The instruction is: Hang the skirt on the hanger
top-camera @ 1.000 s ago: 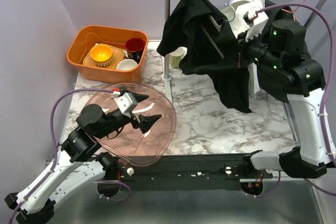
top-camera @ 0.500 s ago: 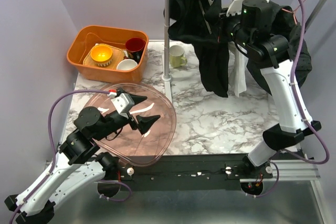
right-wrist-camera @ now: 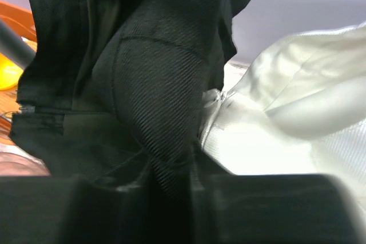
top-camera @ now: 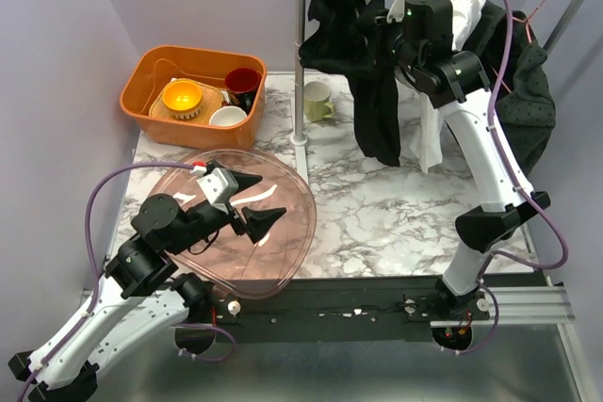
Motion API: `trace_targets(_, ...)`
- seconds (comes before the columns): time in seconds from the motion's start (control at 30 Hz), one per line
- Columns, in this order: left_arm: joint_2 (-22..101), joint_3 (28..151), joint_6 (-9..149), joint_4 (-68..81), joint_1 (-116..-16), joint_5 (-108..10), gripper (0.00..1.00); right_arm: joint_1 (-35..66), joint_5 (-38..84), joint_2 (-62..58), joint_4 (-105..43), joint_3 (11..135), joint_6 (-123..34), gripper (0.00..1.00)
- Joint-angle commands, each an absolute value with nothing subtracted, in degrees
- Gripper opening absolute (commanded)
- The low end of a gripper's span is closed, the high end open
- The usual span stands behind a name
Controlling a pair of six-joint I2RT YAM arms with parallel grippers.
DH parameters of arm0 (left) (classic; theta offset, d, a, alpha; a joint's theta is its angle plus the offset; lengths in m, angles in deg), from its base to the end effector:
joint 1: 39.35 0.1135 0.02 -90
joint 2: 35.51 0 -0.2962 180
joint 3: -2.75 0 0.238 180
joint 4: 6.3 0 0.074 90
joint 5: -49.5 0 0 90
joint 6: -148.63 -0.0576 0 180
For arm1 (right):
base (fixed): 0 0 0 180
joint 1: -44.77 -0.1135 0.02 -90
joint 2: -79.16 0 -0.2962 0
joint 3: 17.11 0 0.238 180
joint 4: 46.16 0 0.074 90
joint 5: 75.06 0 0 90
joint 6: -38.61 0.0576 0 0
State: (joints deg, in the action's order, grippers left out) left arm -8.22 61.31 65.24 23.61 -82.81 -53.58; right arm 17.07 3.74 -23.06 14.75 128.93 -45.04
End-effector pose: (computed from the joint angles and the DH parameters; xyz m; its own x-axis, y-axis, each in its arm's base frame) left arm 0.0566 -0.0715 0.3759 -0.0789 -0.0797 -0.9937 0.8307 0.5459 -0.1097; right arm 0.3409 0.1663 0.5294 -0.2908 -0.0302 -0.9563 -0.2610 0.9641 0.0490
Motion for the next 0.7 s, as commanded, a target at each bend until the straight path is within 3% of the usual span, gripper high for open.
trace_targets(0.0, -10.2, 60.2, 66.6, 23.5, -82.6, -52.3, 0.99, 16.7, 3.2, -19.1, 8.5, 126.4, -47.2, 0.4)
trace_targets(0.1, -10.5, 60.7, 67.2, 23.8, -82.6, -52.3, 0.99, 16.7, 8.9, -14.4, 9.4, 123.4, -50.8, 0.58)
trace_targets(0.13, -10.5, 61.0, 67.2, 24.2, -82.7, -52.0, 0.99, 16.7, 11.1, -12.6, 10.7, 122.3, -53.6, 0.72)
trace_targets(0.17, -10.5, 61.7, 67.4, 25.3, -82.7, -50.7, 0.99, 16.7, 16.3, -7.4, 11.1, 121.0, -55.8, 0.77)
trace_targets(0.23, -10.4, 63.7, 67.9, 26.0, -82.6, -48.6, 0.99, 16.8, 19.4, -1.1, 11.7, 114.6, -62.2, 0.98)
trace_targets(0.37, -9.7, 68.3, 70.8, 28.0, -82.6, -41.0, 0.99, 18.3, 22.1, 16.5, 9.9, 98.9, -71.2, 1.0)
trace_targets(0.4, -9.5, 70.2, 72.6, 28.5, -82.6, -34.0, 0.99, 19.5, 22.1, 24.3, 9.0, 95.5, -71.5, 1.0)
trace_targets(0.53, -8.6, 74.7, 72.5, 32.7, -82.7, -23.0, 0.99, 31.0, 15.3, 39.5, 5.7, 83.7, -64.9, 1.0)
trace_targets(0.67, -9.0, 76.5, 71.6, 34.7, -82.6, -21.2, 0.99, 38.0, 5.3, 47.6, 7.4, 79.6, -58.1, 1.0)
